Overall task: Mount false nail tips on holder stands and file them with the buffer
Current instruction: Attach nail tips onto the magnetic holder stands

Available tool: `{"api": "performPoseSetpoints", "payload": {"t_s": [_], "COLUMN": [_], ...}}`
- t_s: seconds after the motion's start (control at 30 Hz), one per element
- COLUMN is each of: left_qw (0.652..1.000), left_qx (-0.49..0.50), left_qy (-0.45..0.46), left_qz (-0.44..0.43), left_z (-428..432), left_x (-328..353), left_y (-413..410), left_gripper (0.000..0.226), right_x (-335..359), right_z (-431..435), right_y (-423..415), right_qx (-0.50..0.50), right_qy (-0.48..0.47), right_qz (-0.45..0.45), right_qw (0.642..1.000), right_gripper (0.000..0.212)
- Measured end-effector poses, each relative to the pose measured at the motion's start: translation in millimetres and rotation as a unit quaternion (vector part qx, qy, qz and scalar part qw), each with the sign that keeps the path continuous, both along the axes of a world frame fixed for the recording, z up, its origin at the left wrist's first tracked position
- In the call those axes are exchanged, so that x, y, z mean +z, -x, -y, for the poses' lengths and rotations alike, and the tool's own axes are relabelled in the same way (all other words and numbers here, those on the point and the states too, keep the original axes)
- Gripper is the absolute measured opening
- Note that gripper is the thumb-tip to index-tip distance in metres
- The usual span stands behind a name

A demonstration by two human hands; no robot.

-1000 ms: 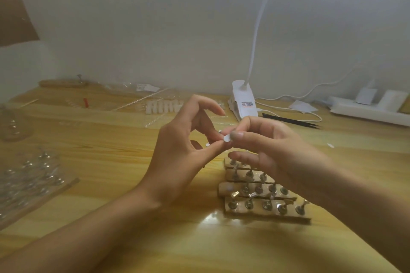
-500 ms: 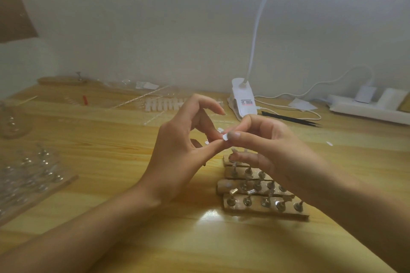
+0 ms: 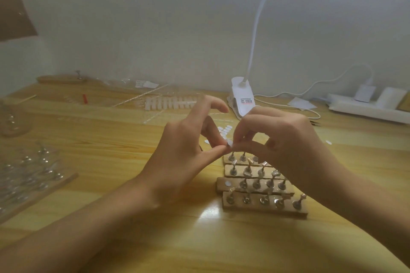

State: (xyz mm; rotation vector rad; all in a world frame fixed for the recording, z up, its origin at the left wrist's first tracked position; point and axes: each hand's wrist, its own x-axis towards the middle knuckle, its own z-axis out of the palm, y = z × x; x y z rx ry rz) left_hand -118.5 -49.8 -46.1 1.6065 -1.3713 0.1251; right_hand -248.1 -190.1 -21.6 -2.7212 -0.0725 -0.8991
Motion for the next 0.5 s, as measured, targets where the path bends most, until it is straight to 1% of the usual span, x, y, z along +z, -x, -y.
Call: {"api": "performPoseSetpoints", "payload": {"t_s": [0.1,0.23,0.3,0.37,0.43,0.5], "left_qw": [0.999,0.988,0.978,0.969,0.965,0.967], "left_qx": [-0.002,0.004,0.016,0.014,0.008,-0.001], "left_qy": [-0.018,-0.081,-0.096,-0.098,-0.106,-0.112], "left_qz": [0.048,0.133,0.184,0.225,0.238,0.227], "left_z": [-0.9,-3.2,-4.0,-4.8,-5.4,-5.8], "left_x": [4.8,12.6,15.8,18.4,20.6,21.8], "left_y": [-0.1,3.7,6.8,10.1,13.4,13.9], "left_gripper": [0.055,0.071,0.076,0.071,0.066,0.072], "right_x": [0.1,0.1,-1.6,-3.7,-6.1,-5.3], "right_z": [-1.2,-5.0,-7.2,-9.2,-11.7,-12.6], "right_y": [1.1,1.6,0.9,1.6,3.4,4.8], "right_qx": [-0.007,-0.014,-0.021,-0.008,0.006,0.015], "right_qy": [0.03,0.07,0.062,0.052,0.056,0.039], "right_qz": [0.008,-0.021,-0.049,-0.065,-0.076,-0.081], "right_qw": [0.999,0.997,0.997,0.996,0.995,0.996], "right_gripper": [0.012,0.014,0.011,0.003,0.009,0.011]}}
